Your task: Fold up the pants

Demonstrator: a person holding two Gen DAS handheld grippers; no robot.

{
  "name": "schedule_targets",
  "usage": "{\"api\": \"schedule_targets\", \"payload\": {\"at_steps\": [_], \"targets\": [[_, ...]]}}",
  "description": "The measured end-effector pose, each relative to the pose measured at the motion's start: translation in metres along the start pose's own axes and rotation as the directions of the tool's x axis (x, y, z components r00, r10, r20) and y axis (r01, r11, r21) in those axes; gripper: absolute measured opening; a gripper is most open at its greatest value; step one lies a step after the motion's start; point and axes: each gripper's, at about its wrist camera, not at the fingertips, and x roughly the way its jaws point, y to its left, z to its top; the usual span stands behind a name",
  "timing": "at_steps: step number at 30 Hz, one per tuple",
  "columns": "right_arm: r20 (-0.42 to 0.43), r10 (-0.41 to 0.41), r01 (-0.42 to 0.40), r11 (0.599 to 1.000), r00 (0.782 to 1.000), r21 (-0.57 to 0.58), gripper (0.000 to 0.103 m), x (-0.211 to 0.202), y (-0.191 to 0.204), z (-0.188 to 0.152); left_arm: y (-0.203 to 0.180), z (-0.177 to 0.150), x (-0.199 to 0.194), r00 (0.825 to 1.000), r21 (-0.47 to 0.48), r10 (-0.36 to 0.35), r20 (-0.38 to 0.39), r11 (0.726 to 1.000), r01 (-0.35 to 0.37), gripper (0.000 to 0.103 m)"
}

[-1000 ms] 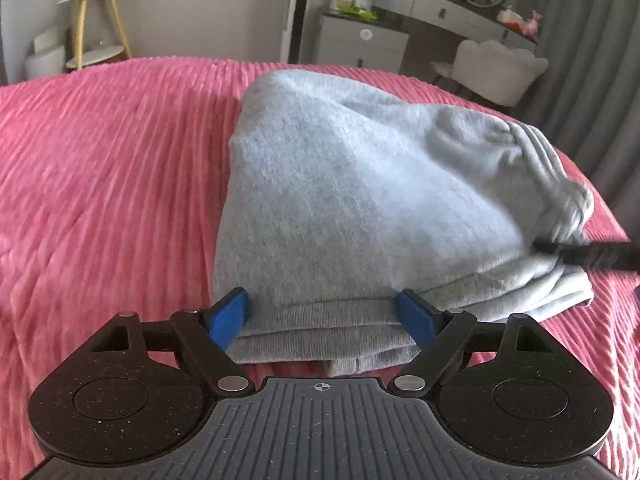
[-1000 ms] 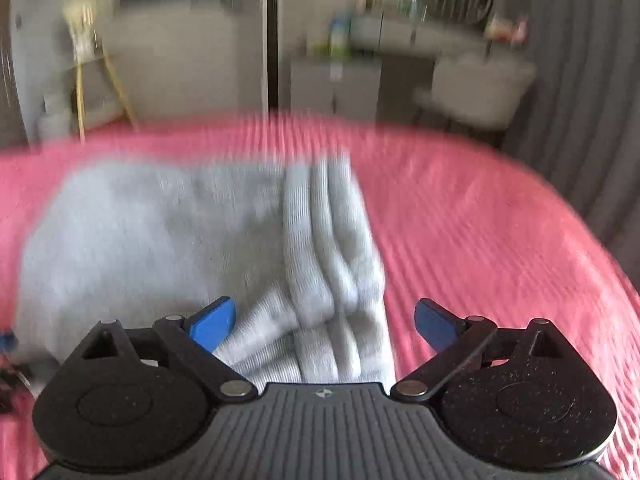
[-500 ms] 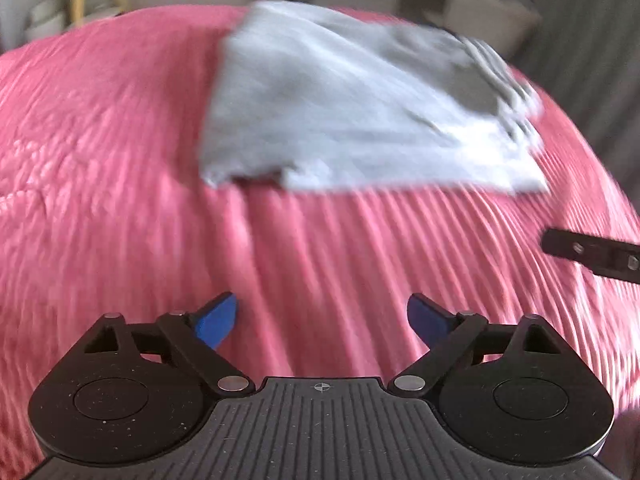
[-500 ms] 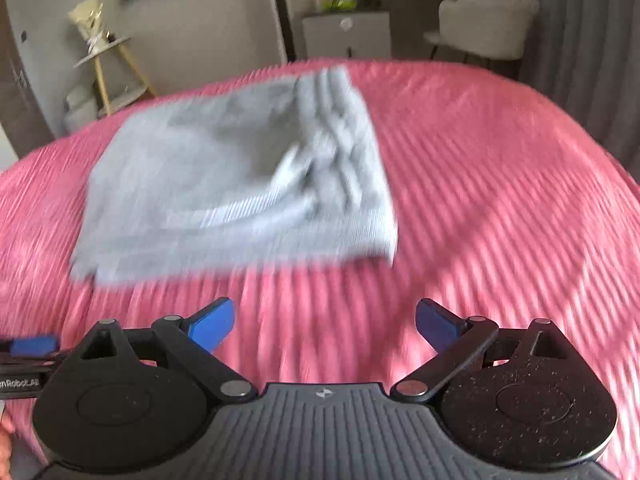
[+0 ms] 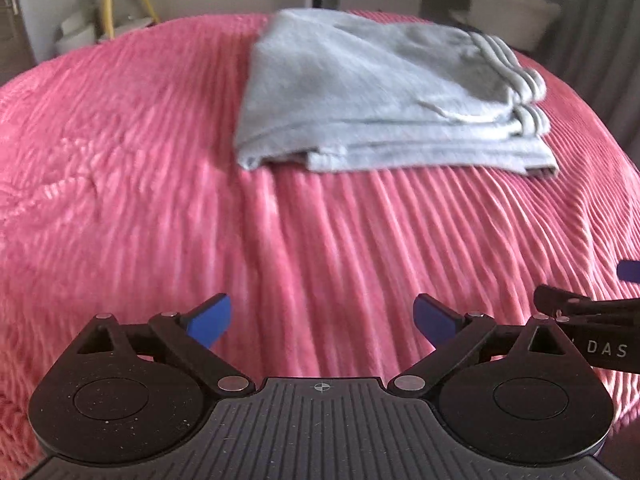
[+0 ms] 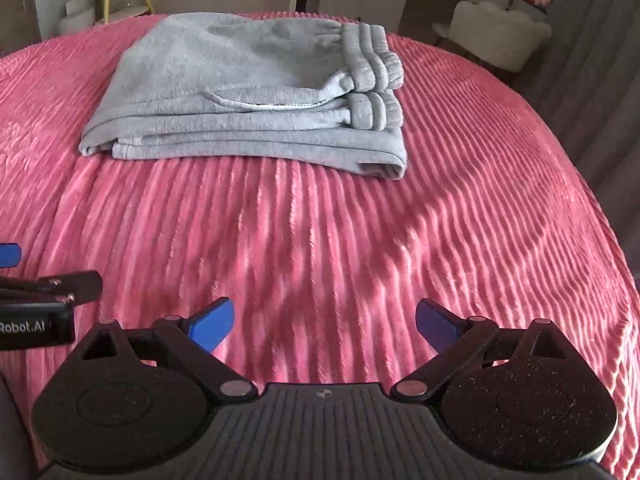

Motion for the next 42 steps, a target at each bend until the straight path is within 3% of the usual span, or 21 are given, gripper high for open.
{"api": "schedule_targets", "payload": {"at_steps": [4, 7, 13, 16, 20, 24, 28, 42], "targets": [[0.001, -0.067, 0.067, 0.997, 0.998, 0.024, 0.097, 0.013, 0.004, 0.012, 0.008, 0.011, -0.001, 0.999, -0.019, 0.031, 0.033, 0.999, -0.031, 0.101], [0.05, -0.097, 0.097, 0.995, 0.994, 0.019, 0.097, 0.011, 0.006, 0.017, 0.009, 0.017, -0.004, 0.996, -0.027, 0.052, 0.066, 0.998, -0.05, 0.101], [0.142, -0.042, 0.031, 0.996, 0.989, 0.083, 0.097, 0.008, -0.003, 0.032, -0.014, 0.027, 0.002, 0.983, 0.114, 0.139, 0.123, 0.982, -0.153, 0.101], [0.159, -0.034, 0.015, 0.993, 0.987, 0.118, 0.097, 0.013, -0.007, 0.037, -0.021, 0.032, 0.009, 0.984, 0.133, 0.12, 0.133, 0.981, -0.138, 0.101], [0.16, -0.007, -0.014, 0.992, 0.987, 0.128, 0.097, 0.023, -0.01, 0.034, -0.009, 0.035, 0.02, 0.992, 0.058, 0.062, 0.108, 0.996, -0.068, 0.101], [0.158, -0.004, -0.017, 0.991, 0.987, 0.132, 0.097, 0.029, -0.011, 0.033, 0.002, 0.037, 0.031, 0.993, -0.014, 0.087, 0.074, 0.996, -0.086, 0.101], [0.15, 0.025, -0.045, 0.99, 0.988, 0.131, 0.097, 0.033, -0.009, 0.032, -0.002, 0.034, 0.035, 0.989, 0.005, 0.122, 0.079, 0.992, -0.123, 0.101], [0.163, 0.029, -0.048, 0.992, 0.986, 0.118, 0.097, 0.03, -0.01, 0.029, -0.011, 0.03, 0.032, 0.991, 0.052, 0.108, 0.084, 0.992, -0.112, 0.101]]}}
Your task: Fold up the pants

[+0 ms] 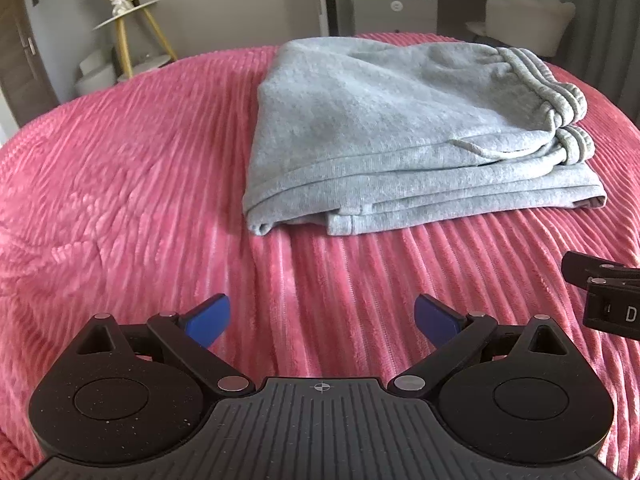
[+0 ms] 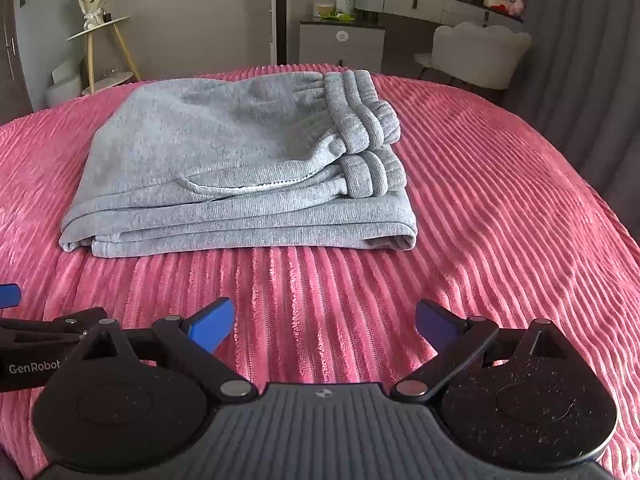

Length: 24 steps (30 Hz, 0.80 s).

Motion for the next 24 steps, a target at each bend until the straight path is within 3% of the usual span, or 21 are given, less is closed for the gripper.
{"api": "schedule_targets", "payload": {"at_steps": [24], "targets": [[-0.009, 0.007, -0.007, 1.0, 1.0, -0.005, 0.097, 0.0003, 0.0004, -0.0012, -0.0005, 0.0003, -0.001, 1.0, -0.021, -0.001, -0.005, 1.0, 0.001, 0.101]]}}
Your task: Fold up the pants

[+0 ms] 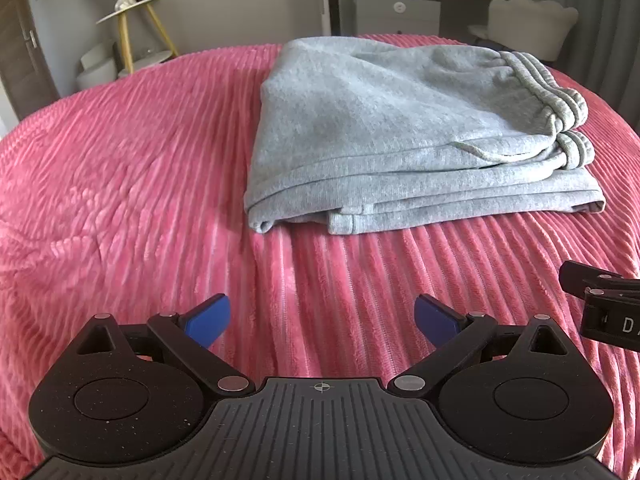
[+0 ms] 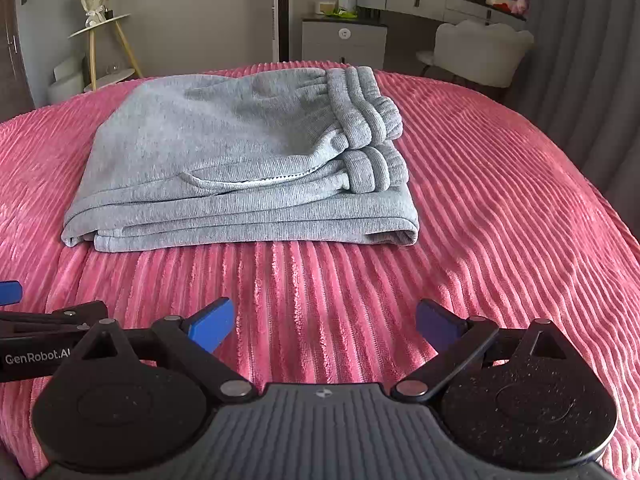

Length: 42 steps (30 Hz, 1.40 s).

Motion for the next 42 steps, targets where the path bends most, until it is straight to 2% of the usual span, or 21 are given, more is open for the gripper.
{"api": "schedule_targets", "payload": {"at_steps": [42], "targets": [[-0.013, 0.013, -0.013, 1.0, 1.0, -0.01, 0.097, -0.0002, 0.0004, -0.0015, -0.0009, -0.0004, 0.0018, 1.0, 0.012, -0.002, -0.001, 1.0, 0.002, 0.101]]}}
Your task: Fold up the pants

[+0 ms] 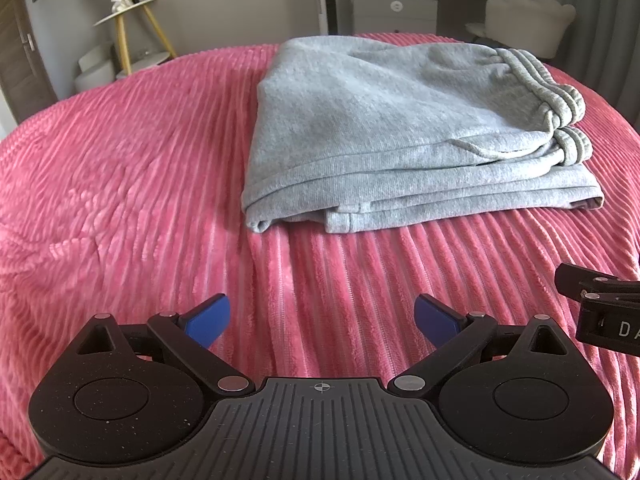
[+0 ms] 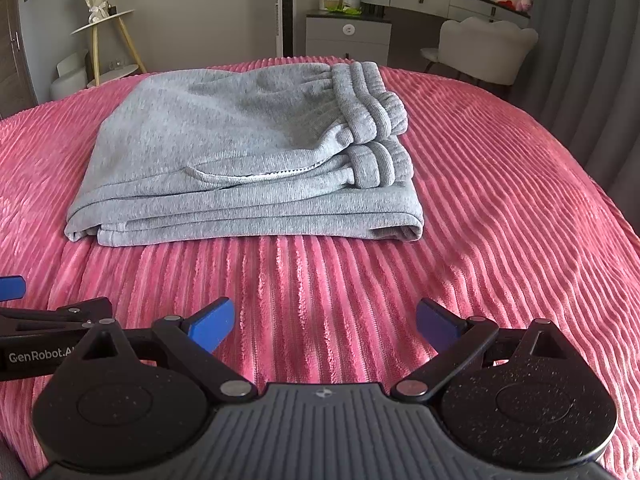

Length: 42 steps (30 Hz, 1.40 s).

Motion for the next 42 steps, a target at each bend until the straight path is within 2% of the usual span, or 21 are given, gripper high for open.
{"api": "schedule_targets", "payload": {"at_steps": [42], "targets": [[-0.023, 0.003, -0.003, 1.0, 1.0, -0.014, 0.097, 0.0044, -0.0014, -0.0017, 0.0032, -0.0021, 0.0036, 1.0, 0.007, -0.007, -0.007, 1.0, 0.007, 0.101]]}}
